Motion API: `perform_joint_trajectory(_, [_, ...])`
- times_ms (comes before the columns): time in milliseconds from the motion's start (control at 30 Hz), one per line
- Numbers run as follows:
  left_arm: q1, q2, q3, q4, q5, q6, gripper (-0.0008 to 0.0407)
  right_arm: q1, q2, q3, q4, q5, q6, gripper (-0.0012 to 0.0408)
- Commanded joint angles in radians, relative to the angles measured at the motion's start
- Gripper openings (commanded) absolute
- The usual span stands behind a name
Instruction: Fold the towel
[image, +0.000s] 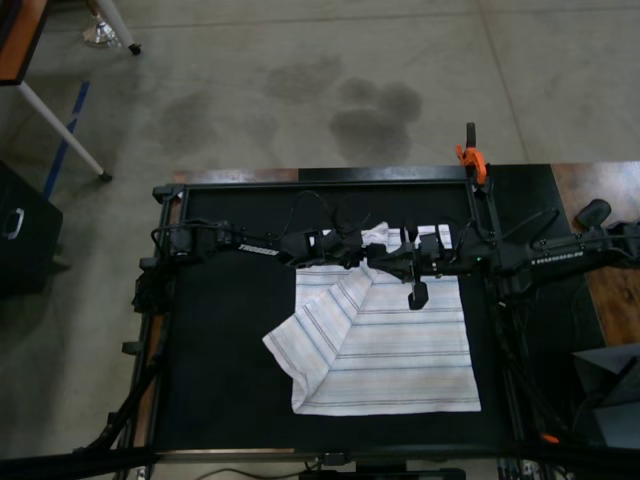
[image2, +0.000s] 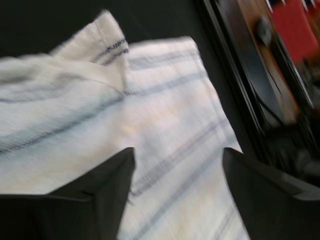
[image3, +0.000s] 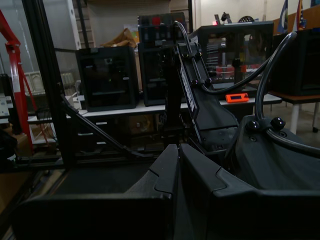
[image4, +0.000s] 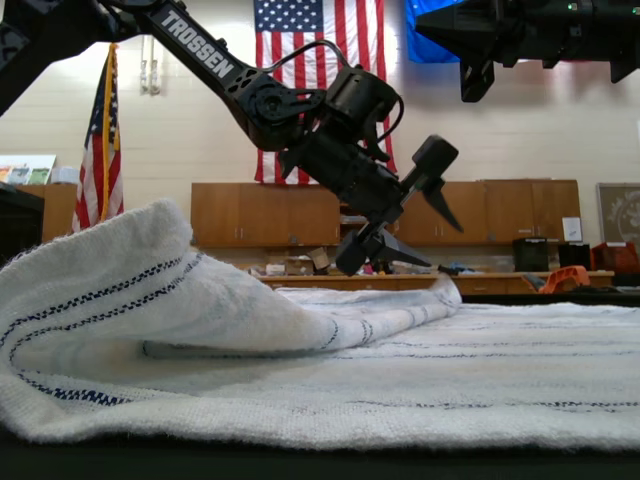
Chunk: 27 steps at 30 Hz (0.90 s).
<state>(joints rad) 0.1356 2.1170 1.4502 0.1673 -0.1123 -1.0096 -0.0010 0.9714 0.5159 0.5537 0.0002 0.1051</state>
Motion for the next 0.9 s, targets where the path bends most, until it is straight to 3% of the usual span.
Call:
perform_joint_trajectory(0, [0.006,-0.001,0.001,0.004,0.066,0.053,0.0302,0.0,0.0,0.0,0.0,0.0,0.001,0.0003])
perform_joint_trajectory(133, [0.006,-0.004,0.001,0.002,0.159,0.101,0.0341,0.0,0.0,0.0,0.0,0.0,0.028,0.0003])
perform_joint_trajectory(367, [0.021,-0.087,-0.001,-0.095,0.147,0.257,0.0344,0.006,-0.013,0.0,-0.003,-0.001,0.052,0.0003])
perform_joint_trajectory(533, [0.04,-0.201,-0.005,-0.295,0.051,0.379,0.0344,0.038,-0.02,0.0,-0.018,0.0,0.063,0.0003])
perform_joint_trajectory(667, [0.043,-0.293,-0.01,-0.48,-0.023,0.475,0.0344,0.072,-0.015,0.0,-0.09,0.0,0.099,0.0003])
perform_joint_trajectory(867, [0.045,-0.435,-0.076,-0.673,-0.108,0.532,0.0344,0.119,-0.011,-0.002,-0.183,0.001,0.195,0.0003])
